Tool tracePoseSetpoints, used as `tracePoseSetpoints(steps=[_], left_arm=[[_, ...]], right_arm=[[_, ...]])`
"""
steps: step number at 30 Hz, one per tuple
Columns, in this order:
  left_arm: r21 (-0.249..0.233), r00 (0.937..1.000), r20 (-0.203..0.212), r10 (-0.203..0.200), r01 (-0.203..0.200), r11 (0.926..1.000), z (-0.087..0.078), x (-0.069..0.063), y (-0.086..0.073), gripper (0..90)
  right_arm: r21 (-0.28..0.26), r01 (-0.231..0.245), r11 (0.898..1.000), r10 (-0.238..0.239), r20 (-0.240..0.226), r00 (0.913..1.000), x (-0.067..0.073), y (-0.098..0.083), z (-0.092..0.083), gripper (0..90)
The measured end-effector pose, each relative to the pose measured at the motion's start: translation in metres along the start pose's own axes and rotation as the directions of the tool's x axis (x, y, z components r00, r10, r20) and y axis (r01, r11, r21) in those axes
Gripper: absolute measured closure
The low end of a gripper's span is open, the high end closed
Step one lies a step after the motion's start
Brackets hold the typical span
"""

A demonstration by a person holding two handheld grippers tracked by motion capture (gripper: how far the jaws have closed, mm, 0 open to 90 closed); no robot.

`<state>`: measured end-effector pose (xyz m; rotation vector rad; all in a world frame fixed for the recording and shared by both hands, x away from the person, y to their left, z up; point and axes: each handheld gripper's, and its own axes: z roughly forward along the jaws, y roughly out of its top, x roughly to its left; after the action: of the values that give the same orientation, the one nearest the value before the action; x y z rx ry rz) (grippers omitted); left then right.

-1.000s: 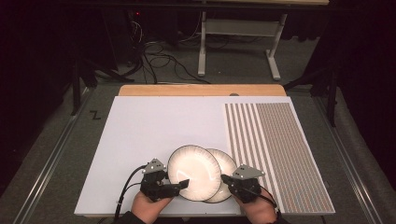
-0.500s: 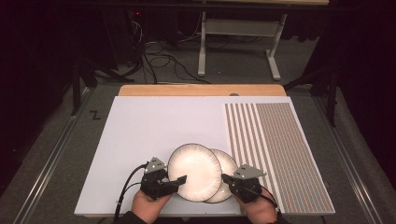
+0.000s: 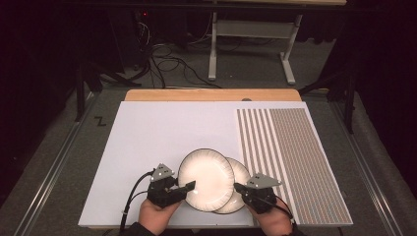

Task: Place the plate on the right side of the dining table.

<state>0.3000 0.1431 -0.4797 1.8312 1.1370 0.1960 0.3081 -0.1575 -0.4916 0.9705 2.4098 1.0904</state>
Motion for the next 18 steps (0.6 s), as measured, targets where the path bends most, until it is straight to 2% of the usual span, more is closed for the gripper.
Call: tracePoseSetpoints(steps=[8, 13, 16, 18], left_arm=[[-0.037, 0.9997, 0.000, 0.023, -0.022, 0.9991, -0.001, -0.002, 0.003, 65.2], [-0.063, 0.9985, -0.002, 0.055, -0.055, 0.9965, -0.001, -0.005, 0.004, 69.5], [-0.080, 0.9954, -0.013, 0.095, -0.095, 0.9922, 0.000, -0.010, 0.005, 73.2], [-0.091, 0.9954, 0.001, 0.096, -0.095, 0.9913, 0.001, -0.011, 0.005, 74.6]], right_arm=[[-0.008, -0.001, 1.000, 0.001, 0.004, 1.0000, -0.002, 0.000, -0.001, 90.0], [-0.008, -0.009, 1.000, 0.009, 0.005, 0.9999, -0.003, 0.000, -0.003, 90.0], [-0.018, -0.017, 1.000, 0.017, 0.007, 0.9998, -0.005, 0.000, -0.004, 90.0], [-0.028, -0.021, 0.999, 0.021, 0.009, 0.9997, -0.007, 0.001, -0.007, 90.0]])
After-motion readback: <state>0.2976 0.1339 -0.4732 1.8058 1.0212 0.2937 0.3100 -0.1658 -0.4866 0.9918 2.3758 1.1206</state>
